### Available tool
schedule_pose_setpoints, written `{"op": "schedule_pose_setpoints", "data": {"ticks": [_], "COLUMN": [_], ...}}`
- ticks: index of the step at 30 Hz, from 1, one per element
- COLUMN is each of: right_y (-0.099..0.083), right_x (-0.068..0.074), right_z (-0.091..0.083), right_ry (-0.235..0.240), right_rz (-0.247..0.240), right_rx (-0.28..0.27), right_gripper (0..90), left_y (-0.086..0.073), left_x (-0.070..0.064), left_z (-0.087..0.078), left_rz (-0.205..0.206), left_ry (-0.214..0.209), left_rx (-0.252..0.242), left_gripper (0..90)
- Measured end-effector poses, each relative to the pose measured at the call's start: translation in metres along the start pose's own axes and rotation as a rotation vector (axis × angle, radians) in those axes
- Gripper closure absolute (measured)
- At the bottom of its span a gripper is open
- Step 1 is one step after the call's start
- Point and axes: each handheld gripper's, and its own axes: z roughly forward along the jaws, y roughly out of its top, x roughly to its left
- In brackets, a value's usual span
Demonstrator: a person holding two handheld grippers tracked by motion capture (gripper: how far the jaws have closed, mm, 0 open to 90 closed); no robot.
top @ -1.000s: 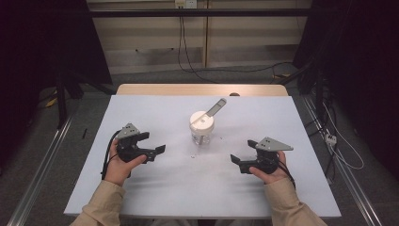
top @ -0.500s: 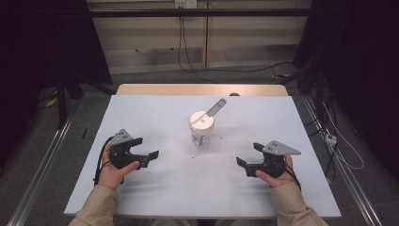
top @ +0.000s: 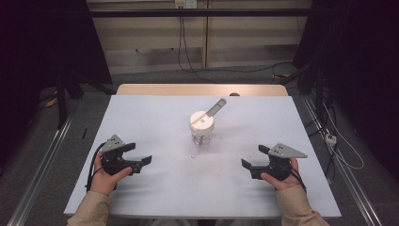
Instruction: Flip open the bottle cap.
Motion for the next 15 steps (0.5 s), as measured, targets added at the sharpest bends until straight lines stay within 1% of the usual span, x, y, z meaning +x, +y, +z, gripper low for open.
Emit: {"op": "schedule_pose_setpoints", "data": {"ticks": [6, 11, 15], "right_y": [-0.0017, -0.0024, -0.0022], "right_x": [-0.0006, -0.0006, -0.0006], "right_z": [-0.0024, -0.0013, -0.0006], "right_ry": [0.002, -0.001, 0.0], "right_rz": [-0.001, -0.001, -0.003], "right_rx": [0.001, 0.009, 0.011], "right_gripper": [10.5, 10.4, 10.5], "left_y": [-0.0035, -0.0047, -0.0048], "left_x": [-0.0014, -0.0008, 0.0002], "left_z": [-0.0034, -0.0033, -0.0035], "left_rz": [-0.005, 0.002, 0.001], "left_ry": [-0.003, 0.007, 0.011], "left_rx": [-0.002, 0.005, 0.001], "left_gripper": [8.6, 8.6, 8.6]}}
